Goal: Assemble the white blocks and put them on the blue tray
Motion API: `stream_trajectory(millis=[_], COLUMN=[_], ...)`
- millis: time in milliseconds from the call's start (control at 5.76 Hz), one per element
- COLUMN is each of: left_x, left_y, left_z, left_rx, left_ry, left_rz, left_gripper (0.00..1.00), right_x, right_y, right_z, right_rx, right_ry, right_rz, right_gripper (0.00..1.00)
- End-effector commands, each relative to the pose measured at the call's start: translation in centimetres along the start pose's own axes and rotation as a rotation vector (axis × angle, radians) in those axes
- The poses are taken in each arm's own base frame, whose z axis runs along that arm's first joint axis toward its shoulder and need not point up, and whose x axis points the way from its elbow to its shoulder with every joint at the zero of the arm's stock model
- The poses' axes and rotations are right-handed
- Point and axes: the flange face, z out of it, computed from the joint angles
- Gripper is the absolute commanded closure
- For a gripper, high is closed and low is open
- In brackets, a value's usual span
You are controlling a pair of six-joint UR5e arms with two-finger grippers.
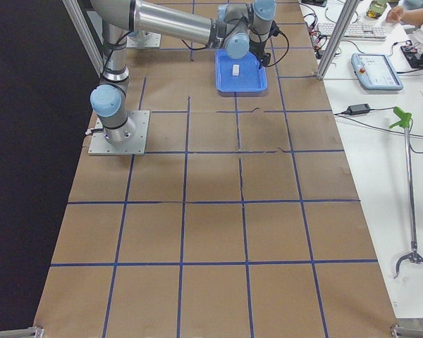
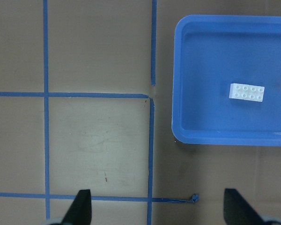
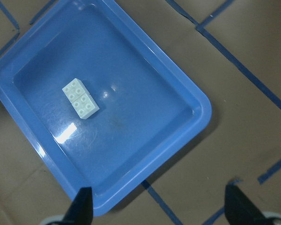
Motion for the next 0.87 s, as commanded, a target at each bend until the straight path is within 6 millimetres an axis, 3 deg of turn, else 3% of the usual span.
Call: stream_trajectory(millis=[0, 347, 520, 694], left_x=[0.0, 0.0, 0.1, 0.1], left_y=[0.0, 0.0, 0.1, 0.1], left_z=[0.1, 0.1, 0.1, 0.2], left_rx=[-0.002, -0.002, -0.002, -0.003], left_ry=[0.0, 0.0, -0.002, -0.002], left_rz=[0.0, 0.0, 0.002, 0.002], left_gripper=[0.01, 0.01, 0.01, 0.01], right_x=[0.4, -3.4, -5.9, -5.7], right_y=[4.5, 6.5, 6.3, 6.1], right_z=[-5.9, -10.2, -11.0, -10.2], right_rx=[-0.156, -0.126, -0.103, -0.115], right_ry=[0.119, 0.165, 0.167, 0.17], right_rz=[0.404, 0.74, 0.788, 0.785], right_gripper=[0.0, 0.0, 0.0, 0.0])
